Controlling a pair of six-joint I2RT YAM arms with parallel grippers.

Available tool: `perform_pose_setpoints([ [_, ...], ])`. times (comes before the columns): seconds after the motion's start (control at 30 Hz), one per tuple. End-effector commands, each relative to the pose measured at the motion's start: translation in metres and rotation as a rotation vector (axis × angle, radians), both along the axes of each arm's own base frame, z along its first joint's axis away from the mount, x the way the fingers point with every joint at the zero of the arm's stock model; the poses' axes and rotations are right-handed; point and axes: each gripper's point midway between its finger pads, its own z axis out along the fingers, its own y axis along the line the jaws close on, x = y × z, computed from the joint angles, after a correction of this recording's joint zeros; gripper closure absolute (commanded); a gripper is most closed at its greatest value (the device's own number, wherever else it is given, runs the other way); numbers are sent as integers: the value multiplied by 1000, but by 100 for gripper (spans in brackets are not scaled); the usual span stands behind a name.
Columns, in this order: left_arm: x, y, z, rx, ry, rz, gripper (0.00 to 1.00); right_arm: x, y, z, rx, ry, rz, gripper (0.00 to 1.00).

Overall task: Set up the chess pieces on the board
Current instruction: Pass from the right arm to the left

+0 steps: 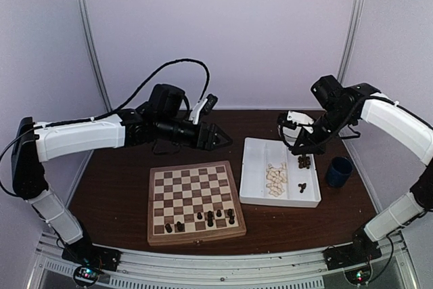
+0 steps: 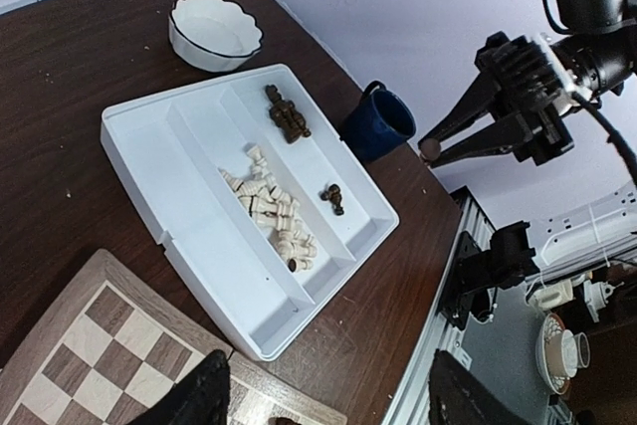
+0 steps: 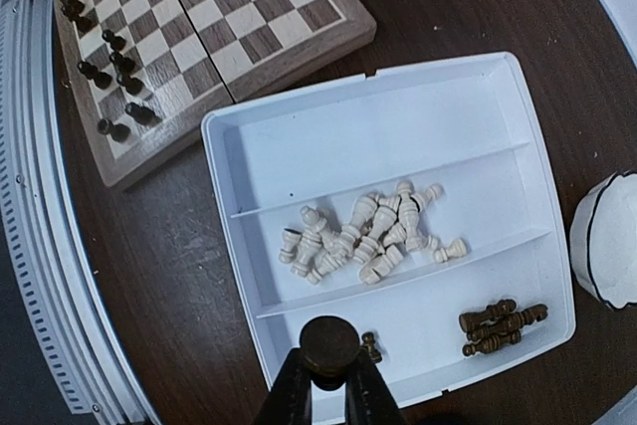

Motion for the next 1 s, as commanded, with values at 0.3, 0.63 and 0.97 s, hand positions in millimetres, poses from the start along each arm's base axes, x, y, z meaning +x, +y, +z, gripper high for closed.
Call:
perform_pose_setpoints([
  [0.3, -6, -37, 40, -193, 1, -109, 32, -18, 67, 60, 369, 165, 63, 85],
  [0.63, -11, -61, 64, -248, -70, -101, 33, -20, 100, 83, 458, 230, 136, 85],
  [0.97, -18, -78, 37, -190, 178, -143, 47, -26, 109, 55, 166, -10, 194, 87],
])
